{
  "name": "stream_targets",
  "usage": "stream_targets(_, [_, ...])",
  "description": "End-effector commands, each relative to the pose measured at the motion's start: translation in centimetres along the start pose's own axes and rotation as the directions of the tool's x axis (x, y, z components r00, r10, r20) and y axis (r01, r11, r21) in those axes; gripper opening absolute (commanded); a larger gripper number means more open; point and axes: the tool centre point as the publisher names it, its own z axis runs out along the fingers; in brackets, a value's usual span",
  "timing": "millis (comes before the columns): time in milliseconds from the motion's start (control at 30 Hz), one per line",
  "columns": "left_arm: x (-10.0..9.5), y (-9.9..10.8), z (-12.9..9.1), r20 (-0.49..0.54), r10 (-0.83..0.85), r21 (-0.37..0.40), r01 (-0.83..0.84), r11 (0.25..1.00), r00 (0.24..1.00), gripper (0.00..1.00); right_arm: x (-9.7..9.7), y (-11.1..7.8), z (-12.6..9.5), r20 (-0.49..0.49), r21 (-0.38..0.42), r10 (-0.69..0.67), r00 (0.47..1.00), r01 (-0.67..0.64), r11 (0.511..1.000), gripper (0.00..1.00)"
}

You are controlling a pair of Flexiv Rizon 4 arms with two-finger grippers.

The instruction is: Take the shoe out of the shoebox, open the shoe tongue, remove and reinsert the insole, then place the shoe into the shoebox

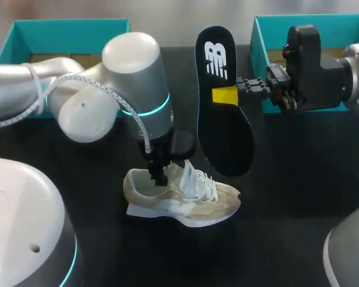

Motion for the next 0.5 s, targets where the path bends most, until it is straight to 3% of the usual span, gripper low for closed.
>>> stream_targets(33, [-0.28, -0.34, 1.11, -0.011, -0.001, -0.007, 0.001, 1.0, 1.0, 0.23, -0.1, -0.01, 0.26, 0.0, 0.0, 0.0, 1.0, 0.0, 1.0, 0.0])
stream_targets(67, [-0.26, -0.32, 1.23, -0.013, -0.002, -0.008, 0.002, 1.0, 1.0, 0.0, -0.1, -0.01, 0.26, 0.0, 0.0, 0.0, 1.0, 0.0, 1.0, 0.0])
stream_targets(500, [0.15, -0.06, 0.76, -0.031, 0.002, -0.002, -0.002, 1.0, 1.0, 0.0, -0.1, -0.01, 0.26, 0.0, 0.0, 0.0, 1.0, 0.0, 1.0, 0.0])
